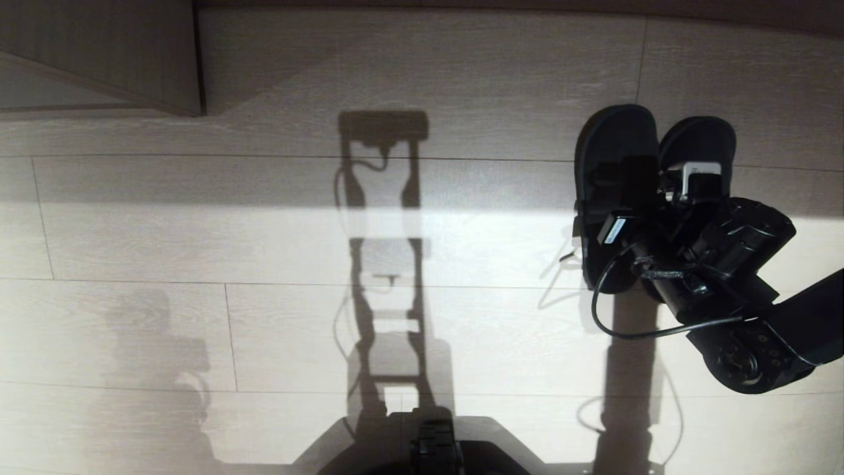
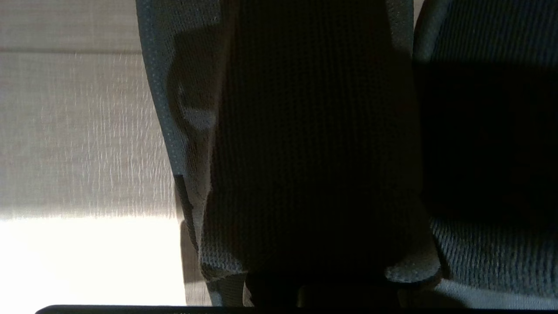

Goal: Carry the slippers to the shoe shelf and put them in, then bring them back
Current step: Place the slippers on the floor

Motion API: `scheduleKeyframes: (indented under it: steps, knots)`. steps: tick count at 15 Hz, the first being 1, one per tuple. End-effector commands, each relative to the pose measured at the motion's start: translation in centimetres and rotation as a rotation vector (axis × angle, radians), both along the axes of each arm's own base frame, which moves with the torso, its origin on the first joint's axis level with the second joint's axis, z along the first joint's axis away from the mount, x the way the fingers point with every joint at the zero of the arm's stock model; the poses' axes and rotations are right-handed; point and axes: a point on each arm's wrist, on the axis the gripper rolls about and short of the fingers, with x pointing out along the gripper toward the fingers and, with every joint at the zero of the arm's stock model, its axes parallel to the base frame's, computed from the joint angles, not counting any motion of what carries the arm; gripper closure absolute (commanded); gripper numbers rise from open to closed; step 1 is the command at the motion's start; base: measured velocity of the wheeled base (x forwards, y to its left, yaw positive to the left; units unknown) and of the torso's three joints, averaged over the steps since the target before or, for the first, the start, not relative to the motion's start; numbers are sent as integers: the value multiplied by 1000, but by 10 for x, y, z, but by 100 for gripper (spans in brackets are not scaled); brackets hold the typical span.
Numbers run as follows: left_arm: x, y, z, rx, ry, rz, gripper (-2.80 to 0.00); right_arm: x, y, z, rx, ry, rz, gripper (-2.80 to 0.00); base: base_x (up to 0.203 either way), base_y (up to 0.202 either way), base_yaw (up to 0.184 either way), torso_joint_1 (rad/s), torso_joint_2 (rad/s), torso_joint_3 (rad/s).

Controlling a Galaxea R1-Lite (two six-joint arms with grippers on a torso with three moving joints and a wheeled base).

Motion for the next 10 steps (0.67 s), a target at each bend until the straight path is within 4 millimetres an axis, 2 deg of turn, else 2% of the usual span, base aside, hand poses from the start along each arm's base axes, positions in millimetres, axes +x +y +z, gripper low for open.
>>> scheduleKeyframes:
  steps: [1, 5, 8, 10]
  knots:
    - [0, 0, 0, 0, -2, 1, 0, 2, 0, 3, 4, -17, -3, 0, 0, 0, 0, 0, 0, 0]
    - [0, 0, 0, 0, -2, 0, 0, -3, -1, 3, 2, -4, -6, 0, 0, 0, 0, 0, 0, 0]
    - [0, 0, 0, 0, -2, 1, 0, -19, -2, 11, 10, -15, 8, 0, 0, 0, 0, 0, 0, 0]
    - [0, 0, 0, 1, -2, 0, 0, -35, -4, 10, 10, 2, 16, 0, 0, 0, 0, 0, 0, 0]
